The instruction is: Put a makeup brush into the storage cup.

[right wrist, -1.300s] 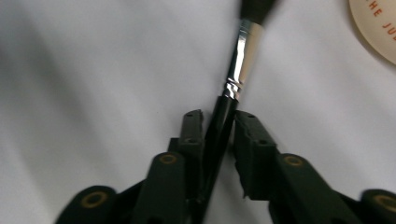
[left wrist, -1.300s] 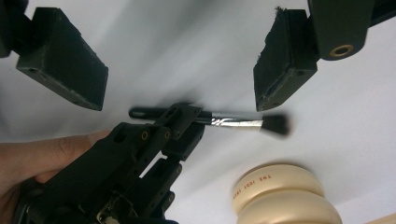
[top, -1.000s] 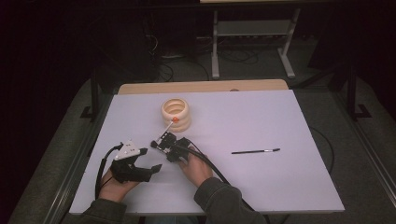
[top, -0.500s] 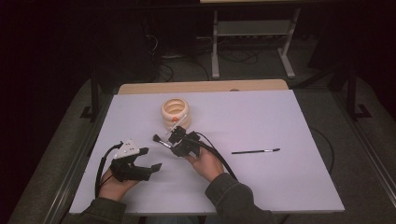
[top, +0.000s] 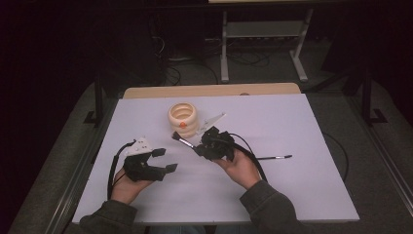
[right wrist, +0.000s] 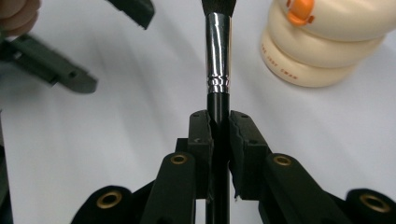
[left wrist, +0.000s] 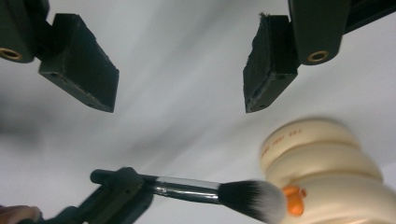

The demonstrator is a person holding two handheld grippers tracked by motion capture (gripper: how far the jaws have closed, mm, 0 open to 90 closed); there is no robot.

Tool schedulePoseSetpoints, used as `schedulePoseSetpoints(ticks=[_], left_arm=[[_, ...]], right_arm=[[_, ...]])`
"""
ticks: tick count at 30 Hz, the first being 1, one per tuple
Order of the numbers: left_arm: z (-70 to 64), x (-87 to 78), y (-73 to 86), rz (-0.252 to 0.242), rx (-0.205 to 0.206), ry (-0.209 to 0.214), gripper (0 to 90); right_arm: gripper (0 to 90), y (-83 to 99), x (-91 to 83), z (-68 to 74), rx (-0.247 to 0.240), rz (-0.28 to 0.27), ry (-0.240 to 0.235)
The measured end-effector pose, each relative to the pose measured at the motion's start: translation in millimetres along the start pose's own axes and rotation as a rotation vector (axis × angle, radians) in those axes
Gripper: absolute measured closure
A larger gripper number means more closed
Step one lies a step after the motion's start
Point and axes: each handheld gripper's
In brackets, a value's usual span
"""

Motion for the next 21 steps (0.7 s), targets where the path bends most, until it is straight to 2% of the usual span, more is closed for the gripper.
schedulePoseSetpoints(ticks=[2,5,9,13,16,21], left_arm=[[-0.5,4.4,-6.1,-0.009,-0.007,0.023,27.2],[-3.9,12.6,-13.7,-0.028,-0.019,0.064,30.3],[-9.2,23.3,-20.1,-0.023,-0.025,0.131,33.6],[-14.1,28.4,-20.6,-0.009,-0.022,0.172,37.2],[-12.9,28.9,-19.3,0.002,-0.025,0.191,38.1],[-10.7,29.4,-16.6,0.002,-0.042,0.212,40.3]], right_arm=[[78.8,4.5,-10.6,0.5,-0.027,-0.016,0.017],[78.8,11.6,-21.8,1.6,-0.038,-0.040,0.014],[78.8,24.0,-31.1,6.6,-0.045,-0.070,-0.003],[78.8,38.0,-29.8,13.0,-0.034,-0.091,-0.023],[78.8,44.0,-25.7,15.4,-0.080,-0.072,-0.022],[78.8,48.3,-23.2,18.0,-0.086,-0.107,-0.035]])
Point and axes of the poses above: each handheld gripper's, and its own axes: x roughly forward along the jaws, y roughly out of its underside, z roughly to its left, and after that the axes turned 3 degrees about -z, right-handed
